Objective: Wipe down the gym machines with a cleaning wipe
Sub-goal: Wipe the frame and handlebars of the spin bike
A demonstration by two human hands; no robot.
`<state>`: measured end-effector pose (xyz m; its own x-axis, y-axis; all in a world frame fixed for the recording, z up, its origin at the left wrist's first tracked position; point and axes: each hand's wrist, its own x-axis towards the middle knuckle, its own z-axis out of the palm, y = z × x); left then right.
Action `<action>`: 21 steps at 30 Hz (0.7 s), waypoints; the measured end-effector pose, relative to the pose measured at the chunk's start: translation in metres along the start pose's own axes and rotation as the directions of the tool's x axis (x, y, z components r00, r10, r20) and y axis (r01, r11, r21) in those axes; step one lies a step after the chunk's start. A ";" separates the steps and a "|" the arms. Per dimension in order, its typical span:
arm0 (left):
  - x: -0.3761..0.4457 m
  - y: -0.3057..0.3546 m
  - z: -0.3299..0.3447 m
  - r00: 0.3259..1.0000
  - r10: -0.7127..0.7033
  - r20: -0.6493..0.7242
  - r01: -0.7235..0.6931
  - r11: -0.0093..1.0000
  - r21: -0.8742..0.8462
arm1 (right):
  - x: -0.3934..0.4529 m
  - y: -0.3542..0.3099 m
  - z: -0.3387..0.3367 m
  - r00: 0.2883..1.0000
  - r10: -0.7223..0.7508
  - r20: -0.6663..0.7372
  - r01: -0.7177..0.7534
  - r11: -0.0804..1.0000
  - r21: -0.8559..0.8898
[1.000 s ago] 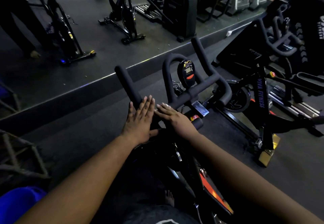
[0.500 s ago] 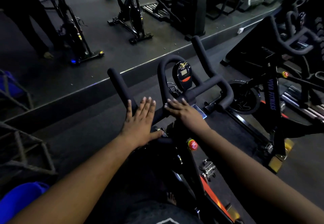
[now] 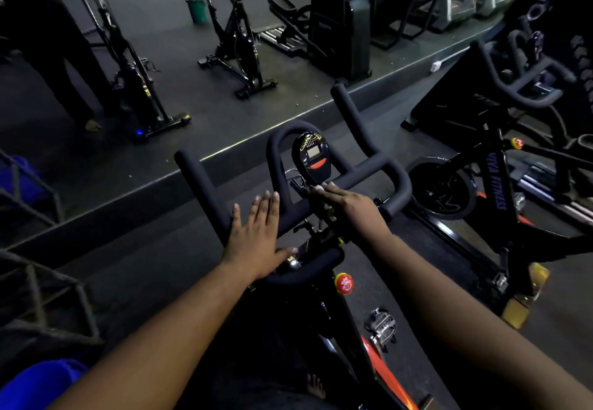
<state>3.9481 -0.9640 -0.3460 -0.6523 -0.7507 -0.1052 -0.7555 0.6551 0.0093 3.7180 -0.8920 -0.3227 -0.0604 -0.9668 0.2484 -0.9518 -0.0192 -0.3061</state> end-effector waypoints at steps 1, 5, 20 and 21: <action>-0.001 0.000 0.002 1.000 -0.010 -0.015 0.011 1.000 0.008 | -0.002 -0.007 0.003 1.000 -0.009 -0.014 0.009 1.000 0.008; 0.000 -0.005 0.008 0.997 -0.011 -0.076 0.010 1.000 -0.013 | -0.006 -0.033 0.016 0.987 -0.145 -0.075 0.148 0.988 0.047; -0.013 0.002 -0.037 0.962 -0.264 -0.072 -0.057 0.064 -0.996 | -0.007 -0.081 0.008 0.990 0.125 -0.064 -0.048 0.730 0.682; -0.014 0.000 -0.041 0.970 -0.232 -0.074 -0.063 0.053 -0.997 | -0.005 -0.081 0.005 0.991 0.137 0.001 -0.097 0.699 0.708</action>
<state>3.9551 -0.9570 -0.3033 -0.4621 -0.8863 -0.0310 -0.0605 -0.0033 0.9982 3.7973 -0.8872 -0.3037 -0.1897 -0.9605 0.2038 -0.4466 -0.1004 -0.8891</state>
